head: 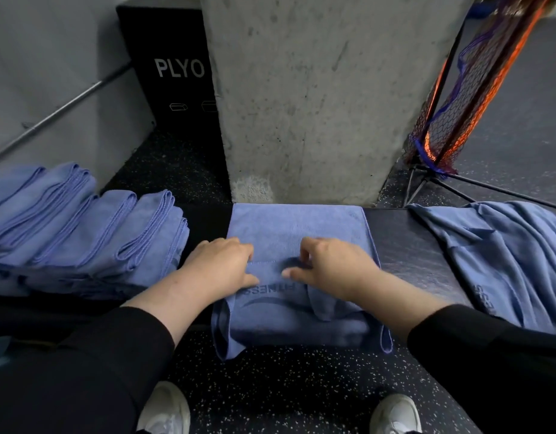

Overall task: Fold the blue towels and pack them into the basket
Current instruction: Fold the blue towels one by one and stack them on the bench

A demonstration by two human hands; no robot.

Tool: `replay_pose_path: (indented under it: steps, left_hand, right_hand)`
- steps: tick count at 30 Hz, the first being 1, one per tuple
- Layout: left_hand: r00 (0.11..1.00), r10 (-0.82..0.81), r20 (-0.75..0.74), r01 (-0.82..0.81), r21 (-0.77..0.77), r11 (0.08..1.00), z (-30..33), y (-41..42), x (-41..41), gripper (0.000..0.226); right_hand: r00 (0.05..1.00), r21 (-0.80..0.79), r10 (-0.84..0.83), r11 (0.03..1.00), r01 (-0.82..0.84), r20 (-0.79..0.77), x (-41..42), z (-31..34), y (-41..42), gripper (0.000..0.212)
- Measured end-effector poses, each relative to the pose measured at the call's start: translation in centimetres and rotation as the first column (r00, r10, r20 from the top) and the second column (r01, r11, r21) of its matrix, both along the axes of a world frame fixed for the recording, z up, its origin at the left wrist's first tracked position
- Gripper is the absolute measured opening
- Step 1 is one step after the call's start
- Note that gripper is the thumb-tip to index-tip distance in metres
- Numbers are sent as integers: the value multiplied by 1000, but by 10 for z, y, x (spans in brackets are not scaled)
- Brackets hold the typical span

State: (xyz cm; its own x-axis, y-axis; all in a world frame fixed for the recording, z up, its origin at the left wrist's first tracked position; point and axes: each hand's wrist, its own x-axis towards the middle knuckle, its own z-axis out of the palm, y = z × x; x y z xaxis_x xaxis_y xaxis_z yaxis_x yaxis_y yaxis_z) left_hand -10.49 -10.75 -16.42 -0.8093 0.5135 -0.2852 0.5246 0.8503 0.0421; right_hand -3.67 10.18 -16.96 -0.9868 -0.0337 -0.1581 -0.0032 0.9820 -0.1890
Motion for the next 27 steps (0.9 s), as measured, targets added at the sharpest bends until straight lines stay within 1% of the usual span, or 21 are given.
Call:
replay_pose_path:
  steps: [2, 4, 6, 8, 9, 10, 12, 14, 16, 18, 21, 23, 25, 27]
  left_hand:
    - [998, 31, 55, -30, -32, 999, 1, -5, 2, 42]
    - [993, 73, 89, -69, -49, 996, 2, -9, 3, 32]
    - [994, 77, 76, -73, -55, 996, 2, -11, 2, 22]
    - [995, 90, 40, -90, -3, 996, 5, -11, 0, 10]
    - [995, 101, 16, -102, 49, 994, 10, -10, -1, 6]
    - [993, 121, -10, -119, 111, 987, 15, -8, -2, 8]
    - [982, 183, -43, -167, 243, 956, 29, -4, -7, 16]
    - [968, 252, -14, -228, 380, 897, 37, -2, -16, 22]
    - [956, 291, 23, -263, 503, 824, 40, 1, -27, 25]
    - [949, 313, 20, -267, 574, 774, 39, 6, -37, 29]
    - [933, 361, 4, -291, 599, 746, 30, 16, -47, 36]
    - [920, 391, 5, -318, 592, 740, 20, 20, -55, 35]
    - [913, 408, 27, -347, 576, 740, 8, 20, -64, 35]
    - [920, 386, 65, -355, 548, 757, -2, 19, -70, 36]
  right_hand:
    - [1000, 72, -17, 997, 16, 9, 11, -5, -11, 53]
    - [999, 94, -47, 994, 48, -7, 14, -7, -13, 45]
    - [997, 100, -80, 992, 78, 15, 14, -6, -10, 33]
    - [992, 102, -102, 990, 94, 76, 12, -4, -3, 25]
    - [988, 105, -114, 989, 103, 101, 9, -1, 2, 23]
    - [985, 110, -131, 987, 119, 108, 6, 3, 10, 22]
    - [983, 117, -174, 979, 166, 55, -6, 18, 29, 22]
    - [974, 103, -224, 969, 225, -15, -16, 38, 48, 20]
    - [960, 68, -277, 958, 279, -39, -24, 54, 62, 17]
    - [948, 37, -315, 948, 317, -48, -29, 60, 70, 19]
    - [934, 41, -351, 934, 354, -67, -39, 52, 75, 24]
    - [924, 34, -373, 926, 377, -89, -42, 42, 79, 24]
    - [910, -26, -393, 919, 393, -131, -43, 32, 84, 27]
    - [914, -119, -377, 925, 361, -149, -41, 21, 84, 23]
